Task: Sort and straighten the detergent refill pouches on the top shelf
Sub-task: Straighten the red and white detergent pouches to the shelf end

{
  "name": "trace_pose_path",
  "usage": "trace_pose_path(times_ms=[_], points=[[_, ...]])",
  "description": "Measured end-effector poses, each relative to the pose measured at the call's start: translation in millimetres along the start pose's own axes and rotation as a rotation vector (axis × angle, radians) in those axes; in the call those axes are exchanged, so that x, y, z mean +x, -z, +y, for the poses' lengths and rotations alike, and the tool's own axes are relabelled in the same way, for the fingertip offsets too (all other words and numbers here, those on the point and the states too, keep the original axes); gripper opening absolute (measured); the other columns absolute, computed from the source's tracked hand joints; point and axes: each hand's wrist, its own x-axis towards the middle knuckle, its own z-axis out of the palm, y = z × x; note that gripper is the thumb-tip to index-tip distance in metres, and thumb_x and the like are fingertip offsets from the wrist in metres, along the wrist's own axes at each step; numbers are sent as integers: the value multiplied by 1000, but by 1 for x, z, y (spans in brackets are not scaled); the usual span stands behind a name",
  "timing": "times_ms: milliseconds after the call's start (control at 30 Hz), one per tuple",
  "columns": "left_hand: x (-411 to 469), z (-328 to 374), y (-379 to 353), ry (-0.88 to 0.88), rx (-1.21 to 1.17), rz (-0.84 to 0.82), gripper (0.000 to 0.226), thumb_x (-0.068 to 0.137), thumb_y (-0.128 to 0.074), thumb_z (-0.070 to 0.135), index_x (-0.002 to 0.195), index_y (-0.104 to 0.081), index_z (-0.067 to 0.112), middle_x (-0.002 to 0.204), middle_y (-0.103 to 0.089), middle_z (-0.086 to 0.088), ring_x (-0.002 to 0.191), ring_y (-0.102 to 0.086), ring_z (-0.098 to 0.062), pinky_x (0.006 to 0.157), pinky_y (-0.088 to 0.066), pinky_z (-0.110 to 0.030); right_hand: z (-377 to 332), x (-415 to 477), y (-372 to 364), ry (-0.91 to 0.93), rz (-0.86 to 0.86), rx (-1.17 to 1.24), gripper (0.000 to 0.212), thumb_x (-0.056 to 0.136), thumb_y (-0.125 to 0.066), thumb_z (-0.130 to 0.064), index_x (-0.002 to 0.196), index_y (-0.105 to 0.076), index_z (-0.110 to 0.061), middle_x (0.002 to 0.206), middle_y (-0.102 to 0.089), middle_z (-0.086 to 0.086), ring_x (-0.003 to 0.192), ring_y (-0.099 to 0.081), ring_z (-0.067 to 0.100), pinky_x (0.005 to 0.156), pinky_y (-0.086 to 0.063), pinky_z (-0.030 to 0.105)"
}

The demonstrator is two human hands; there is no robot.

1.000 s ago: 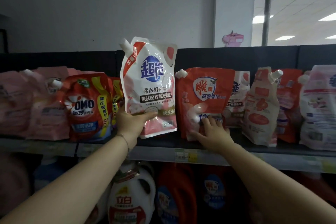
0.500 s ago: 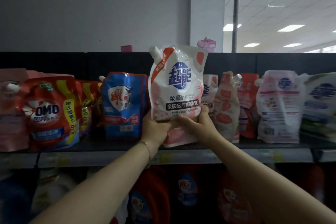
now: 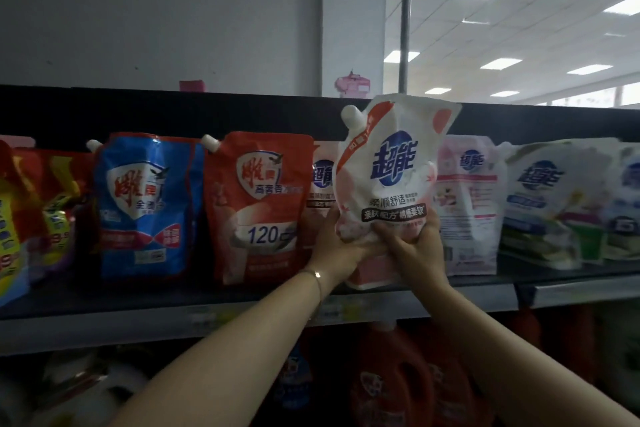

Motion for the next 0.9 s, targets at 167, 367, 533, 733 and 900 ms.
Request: trace_pose_path(times_ms=[167,367,533,733,900], points=[[19,-6,-18,209,3,-167,32,82,-63,8,114,-58,3,107,-65,-14,100,-63,-26,85,-53,-33,28,9,36,18,116,-49,60,72,-81,-16,117,-41,-18,104,-60,-11,89,-61,-7,76,-50,13],[40,-28,-17,247,125,378,30,85,-62,34,103,-66,10,102,-69,-8,91,-64,-20,80,-52,-32,60,14,62,-61,216,-106,65,67,-80,-52,114,-49,-21,108,-62,1,100,-62,16,85,-54,36],[58,-50,-27,446,458,262,123,45,-75,72,145,-22,24,150,-31,-7,135,-33,-30,109,-35,-50,68,12,59,-54,278,-121,54,75,-78,-38,113,-45,-21,110,-56,4,101,-56,19,85,-48,32],[73,-55,-21,375,392,255,91,59,-82,44,134,-39,16,130,-54,-6,115,-53,-24,97,-45,-35,73,15,53,-37,277,-140,62,65,-71,-58,112,-43,-27,111,-54,4,101,-54,17,84,-48,32],[82,-51,23,496,390,201,41,92,-62,17,130,-54,2,107,-65,-14,87,-63,-22,66,-52,-20,77,18,40,-21,260,-205,60,63,-69,-70,106,-42,-38,107,-53,0,102,-54,21,90,-49,46]])
